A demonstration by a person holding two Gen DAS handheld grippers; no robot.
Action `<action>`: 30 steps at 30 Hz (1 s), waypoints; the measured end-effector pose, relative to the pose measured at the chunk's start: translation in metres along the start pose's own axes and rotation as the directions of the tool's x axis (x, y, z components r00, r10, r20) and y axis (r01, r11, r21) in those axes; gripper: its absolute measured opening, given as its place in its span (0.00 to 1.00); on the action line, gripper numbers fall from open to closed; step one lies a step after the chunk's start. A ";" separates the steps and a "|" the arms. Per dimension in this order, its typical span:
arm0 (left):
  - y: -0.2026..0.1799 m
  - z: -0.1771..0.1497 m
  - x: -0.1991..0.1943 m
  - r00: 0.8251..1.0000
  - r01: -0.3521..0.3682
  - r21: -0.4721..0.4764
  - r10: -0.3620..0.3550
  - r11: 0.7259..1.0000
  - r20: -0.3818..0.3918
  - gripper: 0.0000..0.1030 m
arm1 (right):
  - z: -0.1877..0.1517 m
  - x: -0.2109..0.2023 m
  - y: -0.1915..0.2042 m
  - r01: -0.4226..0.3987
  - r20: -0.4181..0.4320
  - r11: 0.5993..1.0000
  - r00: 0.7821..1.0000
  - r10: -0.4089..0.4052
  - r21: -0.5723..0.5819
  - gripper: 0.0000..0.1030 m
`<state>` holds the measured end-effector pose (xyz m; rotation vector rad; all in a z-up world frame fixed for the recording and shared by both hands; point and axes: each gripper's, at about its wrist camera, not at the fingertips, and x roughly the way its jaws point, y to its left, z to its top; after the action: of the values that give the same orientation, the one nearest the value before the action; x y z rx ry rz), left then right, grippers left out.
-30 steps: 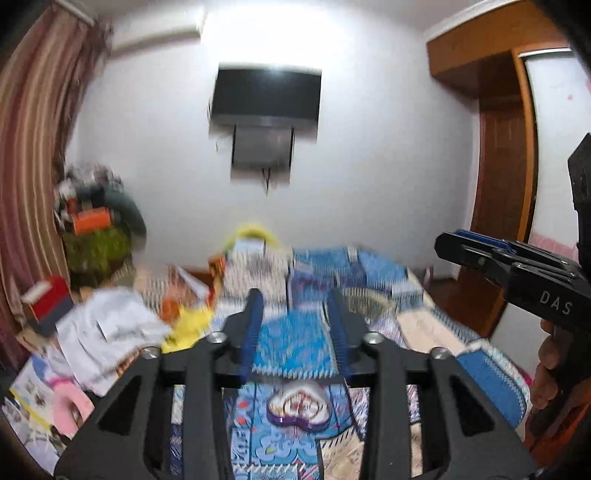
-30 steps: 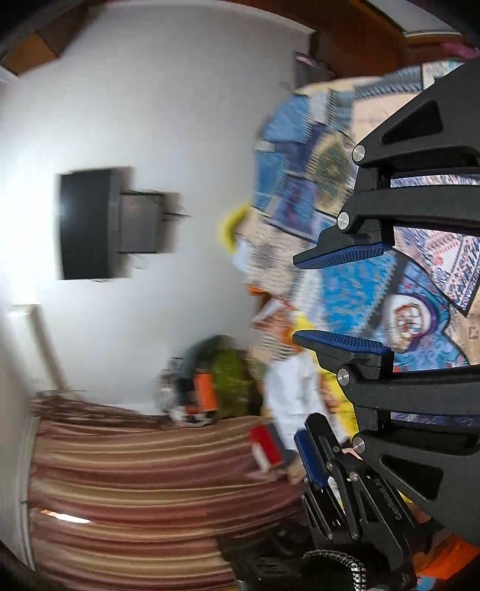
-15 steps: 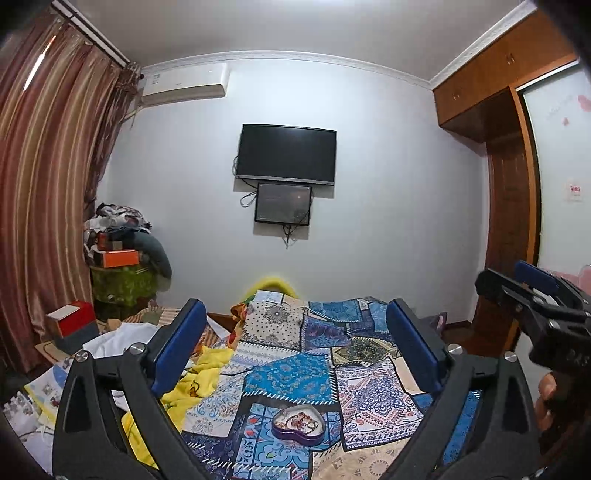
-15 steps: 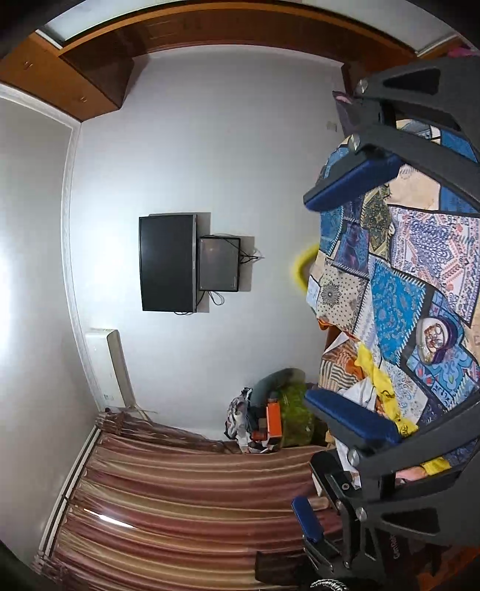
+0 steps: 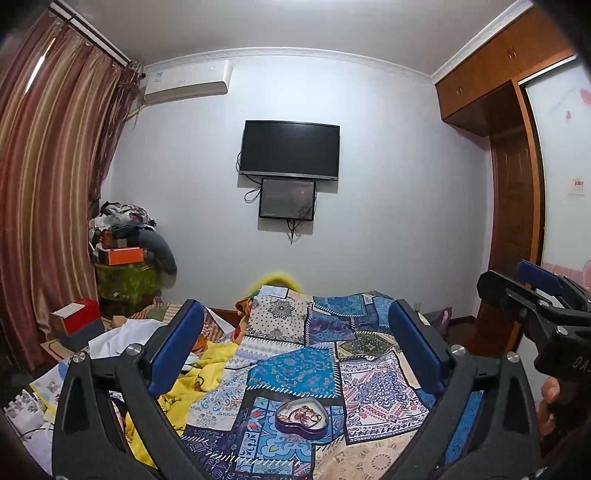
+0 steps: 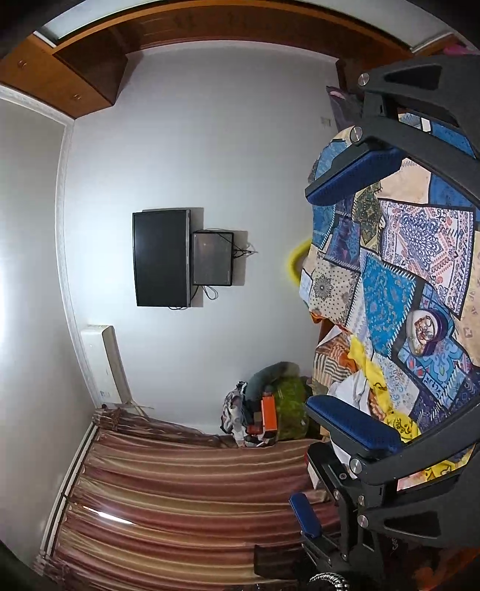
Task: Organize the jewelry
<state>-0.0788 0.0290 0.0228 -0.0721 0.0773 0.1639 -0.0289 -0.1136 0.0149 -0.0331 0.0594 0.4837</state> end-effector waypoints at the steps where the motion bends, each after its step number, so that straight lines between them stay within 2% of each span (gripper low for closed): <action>1: 0.000 0.000 0.000 1.000 -0.001 0.001 0.001 1.000 0.000 0.98 | -0.001 0.000 0.000 -0.001 -0.002 1.000 1.000 0.001 0.001 0.99; 30: -0.001 -0.006 0.008 1.000 0.012 0.002 -0.012 1.000 -0.029 0.99 | -0.006 0.006 -0.011 -0.010 -0.061 0.999 0.998 0.012 0.035 0.99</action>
<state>-0.0706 0.0284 0.0160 -0.0724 0.1061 0.1508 -0.0186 -0.1206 0.0085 -0.0139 0.1275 0.4929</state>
